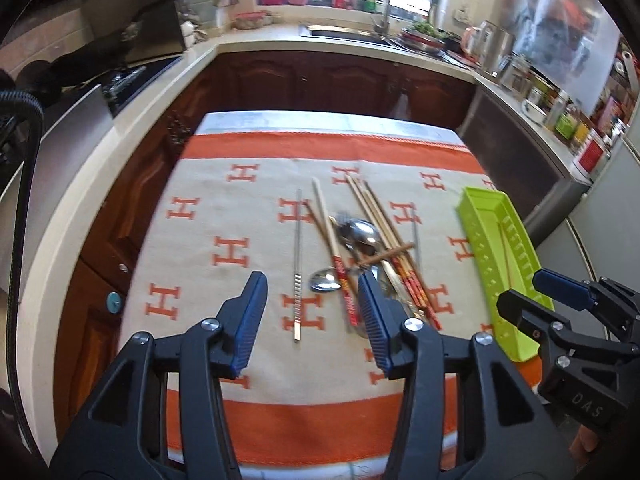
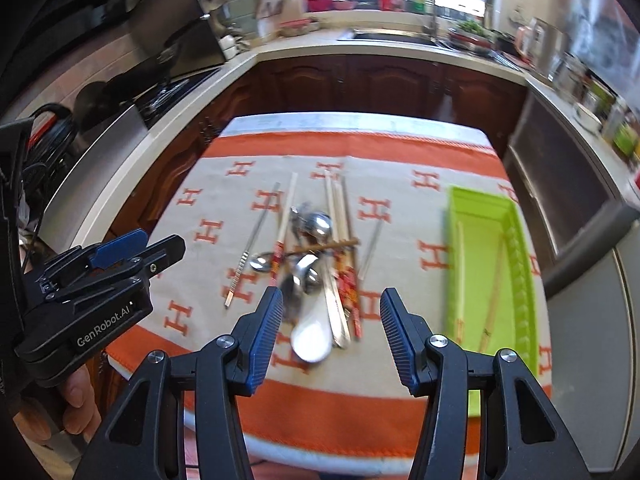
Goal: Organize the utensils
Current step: 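Grasp a white red-striped chopstick with the right tool while left tool approaches a steel chopstick, then grasp the steel chopstick with the left tool while right tool carries its chopstick toward the tray, then lower both held chopsticks into the green tray and open both tools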
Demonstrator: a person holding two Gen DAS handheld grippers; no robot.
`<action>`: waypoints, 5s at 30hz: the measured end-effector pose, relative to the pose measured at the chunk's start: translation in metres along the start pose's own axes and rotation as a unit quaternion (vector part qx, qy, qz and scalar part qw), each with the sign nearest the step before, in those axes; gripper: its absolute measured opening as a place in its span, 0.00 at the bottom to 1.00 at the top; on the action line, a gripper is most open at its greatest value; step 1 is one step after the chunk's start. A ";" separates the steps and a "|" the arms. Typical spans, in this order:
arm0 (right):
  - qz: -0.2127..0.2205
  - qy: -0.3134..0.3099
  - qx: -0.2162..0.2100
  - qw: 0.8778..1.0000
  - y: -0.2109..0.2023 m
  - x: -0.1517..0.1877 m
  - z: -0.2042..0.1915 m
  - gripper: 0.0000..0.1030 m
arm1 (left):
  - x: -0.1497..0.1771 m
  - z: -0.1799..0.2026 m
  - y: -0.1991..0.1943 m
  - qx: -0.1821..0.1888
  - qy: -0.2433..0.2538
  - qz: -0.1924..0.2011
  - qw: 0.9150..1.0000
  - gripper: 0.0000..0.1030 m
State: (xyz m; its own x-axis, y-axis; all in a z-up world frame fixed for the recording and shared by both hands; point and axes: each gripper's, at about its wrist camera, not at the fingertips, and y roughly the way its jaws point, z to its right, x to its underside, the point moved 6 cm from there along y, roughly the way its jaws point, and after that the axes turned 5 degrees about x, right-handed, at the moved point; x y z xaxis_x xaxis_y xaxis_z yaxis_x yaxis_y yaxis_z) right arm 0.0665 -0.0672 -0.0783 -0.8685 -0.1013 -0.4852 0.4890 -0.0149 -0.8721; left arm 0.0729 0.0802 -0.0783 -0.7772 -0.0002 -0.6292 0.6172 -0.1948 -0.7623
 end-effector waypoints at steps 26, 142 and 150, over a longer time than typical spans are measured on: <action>-0.097 -0.007 -0.135 0.986 0.199 -0.065 -0.089 0.36 | 0.024 -0.115 0.124 -0.038 -0.119 -0.102 0.987 0.43; -0.051 0.207 -0.069 0.974 0.157 0.060 0.284 0.11 | 0.011 0.270 0.212 0.161 0.000 -0.192 0.968 0.03; -0.049 0.219 -0.074 0.972 0.161 0.073 0.268 0.26 | 0.021 0.260 0.190 0.135 0.047 -0.176 0.974 0.17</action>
State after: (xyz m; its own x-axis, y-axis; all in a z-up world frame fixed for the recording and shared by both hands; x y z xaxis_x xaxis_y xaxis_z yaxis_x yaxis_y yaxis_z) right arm 0.1036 -0.3439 -0.2370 -0.8773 0.3272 -0.3512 0.4135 0.1438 -0.8991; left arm 0.1423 -0.2123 -0.1973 -0.9120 0.2013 -0.3574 0.2503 -0.4174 -0.8736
